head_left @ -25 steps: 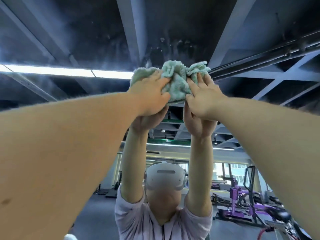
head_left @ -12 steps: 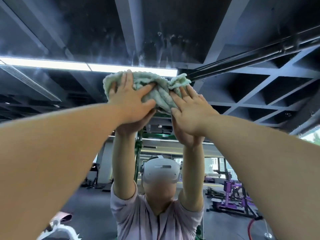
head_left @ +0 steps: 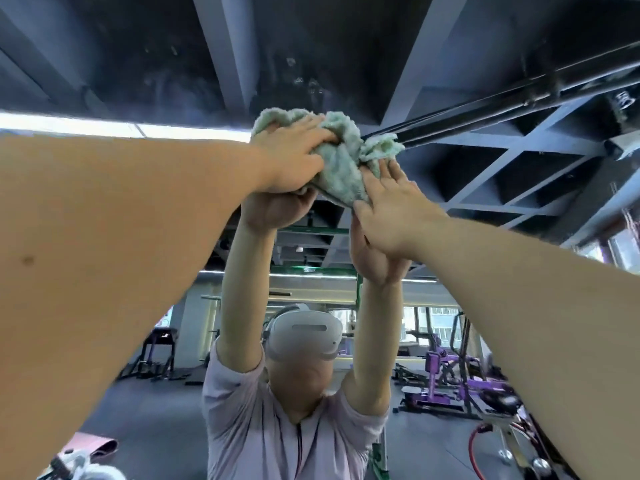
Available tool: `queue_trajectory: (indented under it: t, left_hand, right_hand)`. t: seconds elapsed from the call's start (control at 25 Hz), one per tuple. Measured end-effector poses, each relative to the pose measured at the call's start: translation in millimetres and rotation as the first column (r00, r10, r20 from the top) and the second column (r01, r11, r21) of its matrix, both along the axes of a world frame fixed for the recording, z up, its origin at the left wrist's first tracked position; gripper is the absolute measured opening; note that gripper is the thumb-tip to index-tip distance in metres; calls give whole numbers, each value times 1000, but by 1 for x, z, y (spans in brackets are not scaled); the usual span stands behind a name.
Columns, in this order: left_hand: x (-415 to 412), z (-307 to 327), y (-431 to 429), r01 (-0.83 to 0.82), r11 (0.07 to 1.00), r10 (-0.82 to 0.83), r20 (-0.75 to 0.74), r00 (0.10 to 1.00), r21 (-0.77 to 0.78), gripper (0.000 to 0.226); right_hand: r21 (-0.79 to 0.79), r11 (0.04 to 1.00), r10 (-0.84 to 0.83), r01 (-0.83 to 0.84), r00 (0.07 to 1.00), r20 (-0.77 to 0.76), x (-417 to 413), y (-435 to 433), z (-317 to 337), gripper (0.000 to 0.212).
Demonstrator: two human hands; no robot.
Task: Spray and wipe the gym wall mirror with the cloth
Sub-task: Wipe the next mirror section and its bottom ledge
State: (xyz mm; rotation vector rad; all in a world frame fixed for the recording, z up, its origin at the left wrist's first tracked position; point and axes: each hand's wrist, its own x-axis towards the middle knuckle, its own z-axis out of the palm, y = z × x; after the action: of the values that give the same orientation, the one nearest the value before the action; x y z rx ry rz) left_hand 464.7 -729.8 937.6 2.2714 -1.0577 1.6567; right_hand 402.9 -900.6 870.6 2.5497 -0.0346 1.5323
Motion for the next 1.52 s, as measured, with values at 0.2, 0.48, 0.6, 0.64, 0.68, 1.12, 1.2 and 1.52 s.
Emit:
queue_trajectory:
  t: [0.2,0.48,0.6,0.64,0.68,1.12,1.2,1.52]
  left_hand:
    - [-15,-129,-18,8,999,-8,-4,1000,35,54]
    - [2,-187,-19,-132,991,132,28,991,7,57]
    - [0,-162,-23,-128,985,125,-36,992,-115,57]
    - [1,-171,-25,-129,981,126,-31,992,-141,58]
    - [2,-191,-25,-120,981,119,-15,993,-154,58]
    - [1,-247,-30,-115,988,116,10,993,-103,67]
    - [2,-278,-33,-75,992,79,39,996,-100,63]
    - [-2,-303,-12,-179,984,179,-24,984,6,59]
  right_hand:
    - [108,994,10,-9,1000,-10,-19,-28,-103,62]
    - [109,993,-43,35,997,65,-11,-30,-127,61]
    - [140,982,-140,130,988,62,-5,-19,-108,60]
    - [146,980,-146,135,987,65,-4,-18,-117,59]
    - [139,982,-138,127,988,68,-3,-17,-136,59]
    - [132,984,-130,115,986,106,6,-11,-185,67]
    - [96,990,-114,103,987,117,6,-12,-219,66]
    - [34,991,-129,129,992,-12,-8,-19,-246,65]
